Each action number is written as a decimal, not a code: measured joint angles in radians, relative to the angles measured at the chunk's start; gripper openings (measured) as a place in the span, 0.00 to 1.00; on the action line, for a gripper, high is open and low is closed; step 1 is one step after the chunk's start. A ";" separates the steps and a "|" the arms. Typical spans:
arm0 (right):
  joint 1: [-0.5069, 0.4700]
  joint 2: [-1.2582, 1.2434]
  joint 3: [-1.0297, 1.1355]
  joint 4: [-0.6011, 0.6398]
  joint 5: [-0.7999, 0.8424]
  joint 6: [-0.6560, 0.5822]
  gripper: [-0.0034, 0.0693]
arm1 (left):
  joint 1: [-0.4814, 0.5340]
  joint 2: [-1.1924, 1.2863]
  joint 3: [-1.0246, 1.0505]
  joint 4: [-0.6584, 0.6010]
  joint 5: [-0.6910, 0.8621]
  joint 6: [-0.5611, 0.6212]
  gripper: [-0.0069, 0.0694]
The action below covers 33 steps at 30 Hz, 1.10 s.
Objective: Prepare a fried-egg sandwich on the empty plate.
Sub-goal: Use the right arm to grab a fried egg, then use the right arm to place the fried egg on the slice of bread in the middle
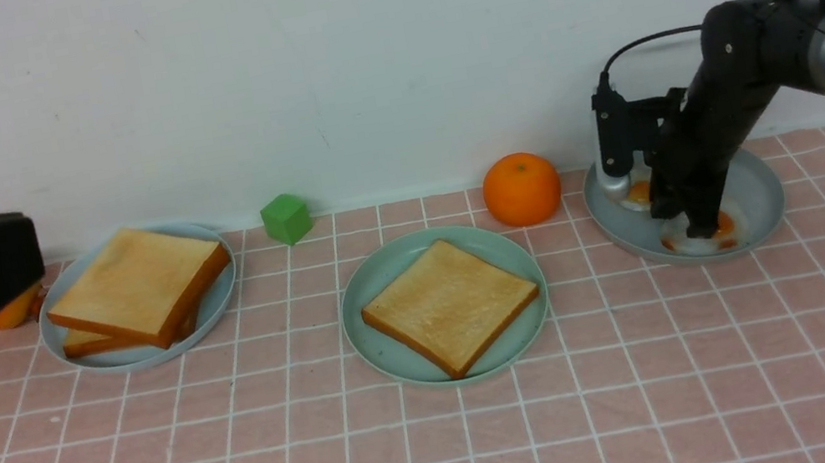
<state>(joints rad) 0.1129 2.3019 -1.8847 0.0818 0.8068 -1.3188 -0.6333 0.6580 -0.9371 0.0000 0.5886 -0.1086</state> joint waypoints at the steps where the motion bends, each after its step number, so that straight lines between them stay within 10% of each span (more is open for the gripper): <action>1: 0.000 0.000 -0.001 -0.008 0.004 0.000 0.22 | 0.000 0.000 0.000 0.000 0.000 0.000 0.08; 33: 0.073 -0.265 0.010 -0.068 0.214 0.224 0.16 | 0.000 0.000 0.000 0.030 0.160 0.000 0.08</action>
<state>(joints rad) 0.1860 2.0372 -1.8749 0.0141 1.0205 -1.0944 -0.6333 0.6580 -0.9371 0.0302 0.7488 -0.1086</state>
